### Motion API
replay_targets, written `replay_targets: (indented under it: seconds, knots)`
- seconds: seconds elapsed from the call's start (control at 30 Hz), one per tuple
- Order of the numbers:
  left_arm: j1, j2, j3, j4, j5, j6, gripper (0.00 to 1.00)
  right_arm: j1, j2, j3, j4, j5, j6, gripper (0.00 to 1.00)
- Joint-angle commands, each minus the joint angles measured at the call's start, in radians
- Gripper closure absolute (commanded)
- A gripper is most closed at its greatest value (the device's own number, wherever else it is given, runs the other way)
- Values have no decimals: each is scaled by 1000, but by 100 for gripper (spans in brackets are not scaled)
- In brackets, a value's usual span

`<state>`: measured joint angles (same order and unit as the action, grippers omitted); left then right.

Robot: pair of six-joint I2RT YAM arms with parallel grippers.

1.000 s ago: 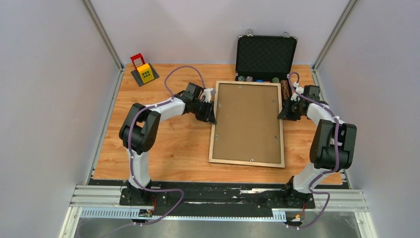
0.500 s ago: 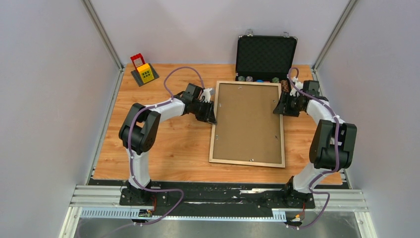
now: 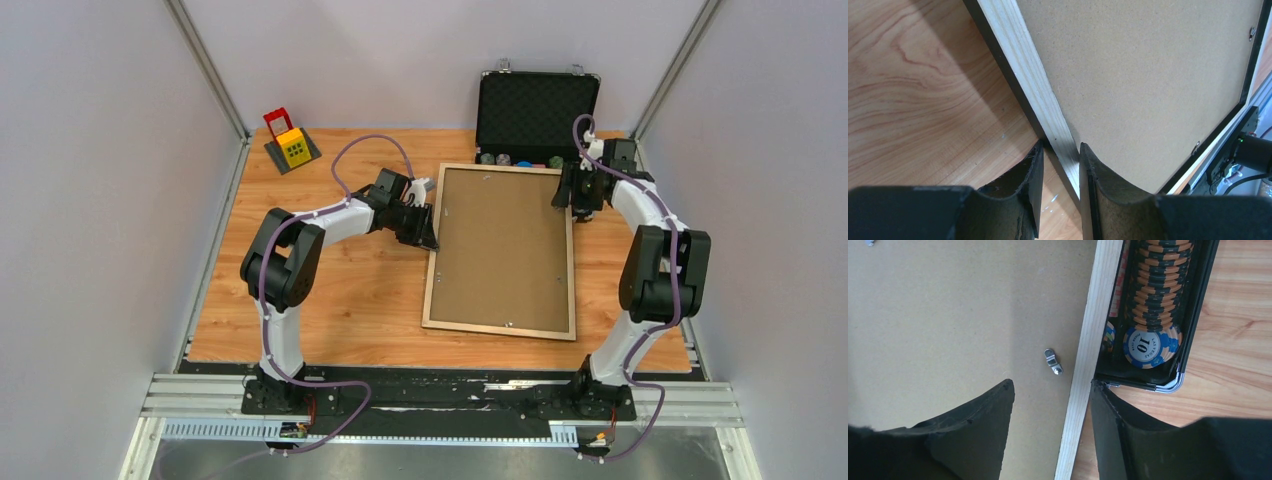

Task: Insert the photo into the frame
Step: Move the photo frame to the center of the board.

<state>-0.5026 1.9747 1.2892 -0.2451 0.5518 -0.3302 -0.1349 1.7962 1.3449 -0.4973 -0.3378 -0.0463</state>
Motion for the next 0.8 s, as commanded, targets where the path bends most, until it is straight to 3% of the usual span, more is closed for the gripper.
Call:
replay_targets:
  seconds: [0.0, 0.77]
  knots:
    - [-20, -34, -14, 6, 23, 11, 100, 11, 32, 50, 8, 74, -18, 44]
    - [-19, -31, -11, 4, 30, 13, 100, 32, 96, 67, 36, 119, -22, 49]
